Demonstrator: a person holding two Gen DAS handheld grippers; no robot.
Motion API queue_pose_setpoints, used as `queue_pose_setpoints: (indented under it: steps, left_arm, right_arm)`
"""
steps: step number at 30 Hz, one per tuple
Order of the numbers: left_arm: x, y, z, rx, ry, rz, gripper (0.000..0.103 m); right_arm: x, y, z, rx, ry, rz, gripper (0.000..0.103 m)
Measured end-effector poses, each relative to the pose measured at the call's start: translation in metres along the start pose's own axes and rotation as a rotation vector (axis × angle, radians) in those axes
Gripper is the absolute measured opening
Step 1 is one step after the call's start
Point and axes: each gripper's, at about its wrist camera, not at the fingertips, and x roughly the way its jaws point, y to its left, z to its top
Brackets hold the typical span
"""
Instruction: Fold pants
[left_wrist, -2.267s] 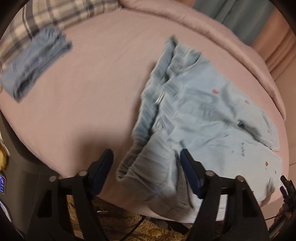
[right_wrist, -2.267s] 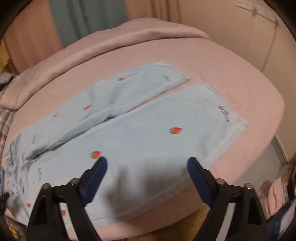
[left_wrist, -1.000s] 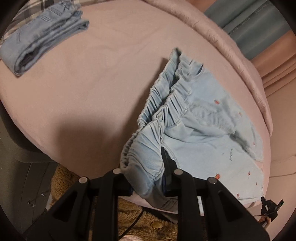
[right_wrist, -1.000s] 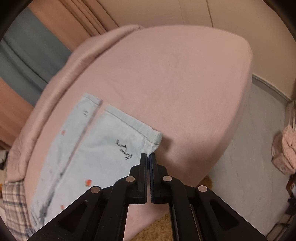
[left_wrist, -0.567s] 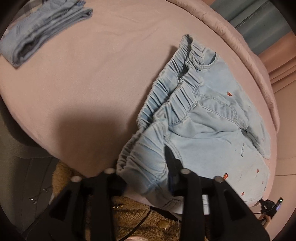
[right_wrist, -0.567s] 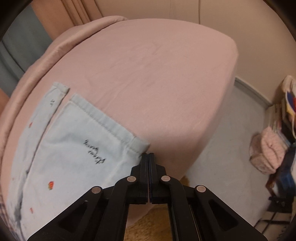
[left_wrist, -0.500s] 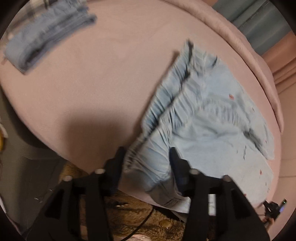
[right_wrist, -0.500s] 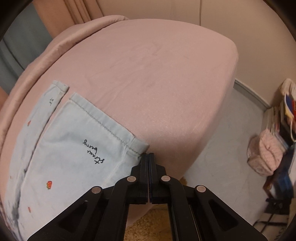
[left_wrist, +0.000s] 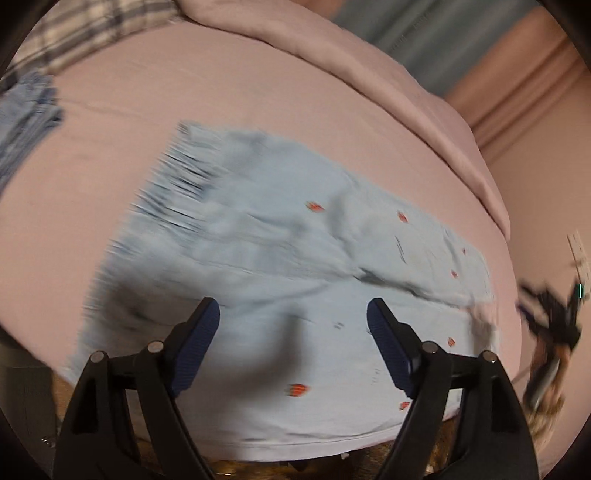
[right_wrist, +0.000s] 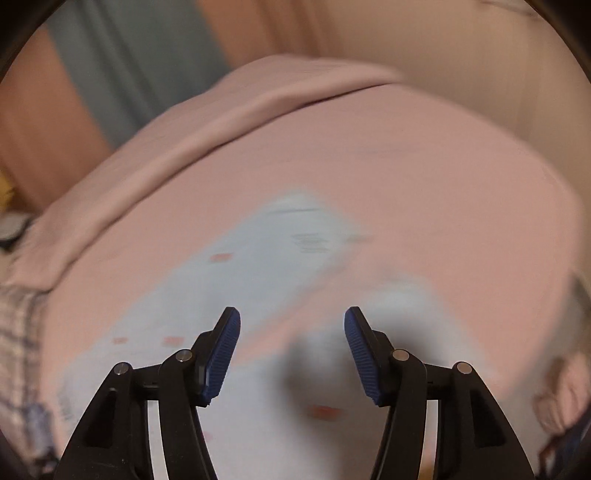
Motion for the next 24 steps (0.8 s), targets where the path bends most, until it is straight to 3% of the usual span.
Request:
queue_pose_setpoints:
  steps: [6, 12, 22, 24]
  left_arm:
    - [0.022, -0.023, -0.015, 0.074, 0.056, 0.018, 0.078]
    - [0.037, -0.016, -0.02, 0.059, 0.089, 0.064, 0.078]
    - [0.04, -0.009, -0.025, 0.035, 0.103, 0.091, 0.076]
    - [0.036, -0.012, -0.025, 0.031, 0.09, 0.084, 0.076]
  right_arm:
    - [0.078, 0.079, 0.025, -0.058, 0.113, 0.001, 0.058]
    - [0.138, 0.132, 0.032, -0.084, 0.159, -0.079, 0.058]
    - [0.208, 0.13, 0.05, -0.022, 0.259, -0.185, 0.058]
    - [0.218, 0.125, 0.044, -0.004, 0.26, -0.198, 0.05]
